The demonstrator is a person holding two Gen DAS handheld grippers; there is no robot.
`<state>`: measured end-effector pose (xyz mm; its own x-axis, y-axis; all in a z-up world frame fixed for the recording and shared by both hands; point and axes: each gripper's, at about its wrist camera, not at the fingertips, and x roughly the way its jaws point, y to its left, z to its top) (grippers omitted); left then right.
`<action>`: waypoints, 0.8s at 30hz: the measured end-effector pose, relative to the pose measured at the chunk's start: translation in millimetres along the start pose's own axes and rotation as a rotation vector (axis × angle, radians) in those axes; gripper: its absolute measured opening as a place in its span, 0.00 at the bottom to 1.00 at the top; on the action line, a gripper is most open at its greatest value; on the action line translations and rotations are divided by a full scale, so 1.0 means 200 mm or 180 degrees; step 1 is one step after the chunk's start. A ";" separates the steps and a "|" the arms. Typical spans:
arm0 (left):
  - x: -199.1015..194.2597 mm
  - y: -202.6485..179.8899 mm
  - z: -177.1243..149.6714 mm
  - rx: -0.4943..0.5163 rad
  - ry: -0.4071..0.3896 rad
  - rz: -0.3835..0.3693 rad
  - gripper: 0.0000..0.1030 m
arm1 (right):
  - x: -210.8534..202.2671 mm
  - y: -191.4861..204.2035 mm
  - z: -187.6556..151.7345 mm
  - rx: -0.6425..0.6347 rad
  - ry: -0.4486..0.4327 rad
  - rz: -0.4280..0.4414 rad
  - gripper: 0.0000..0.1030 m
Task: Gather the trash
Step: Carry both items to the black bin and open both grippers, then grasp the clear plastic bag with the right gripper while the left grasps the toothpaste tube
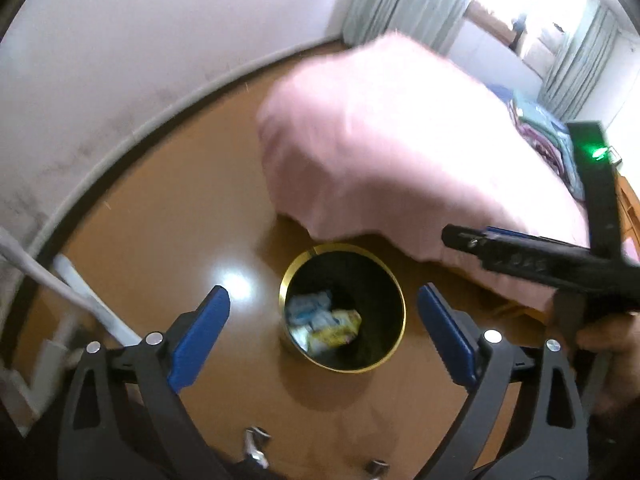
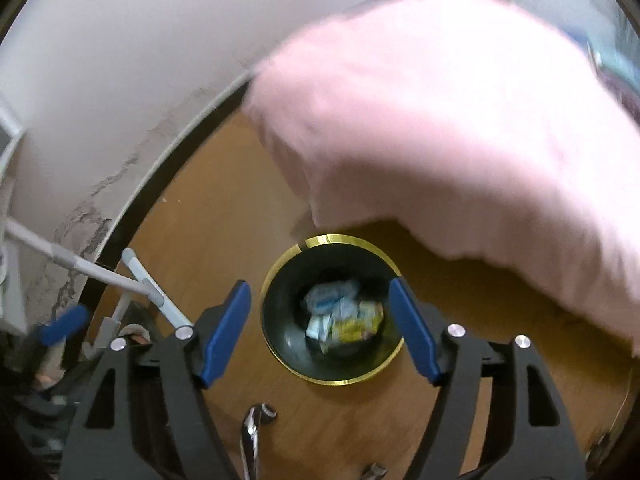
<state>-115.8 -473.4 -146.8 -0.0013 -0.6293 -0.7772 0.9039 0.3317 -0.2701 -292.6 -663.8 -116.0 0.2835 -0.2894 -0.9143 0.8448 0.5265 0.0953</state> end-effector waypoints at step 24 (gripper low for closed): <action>-2.05 1.65 -0.73 -0.2025 -0.0611 0.2307 0.93 | -0.86 2.72 -0.08 -0.2603 0.0001 0.2476 0.68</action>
<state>120.7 -4.1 -0.7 0.5830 -0.2088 -0.7852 0.2592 0.9637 -0.0638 111.4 -313.7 87.0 0.6029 0.3457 -0.7190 -0.1121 0.9290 0.3526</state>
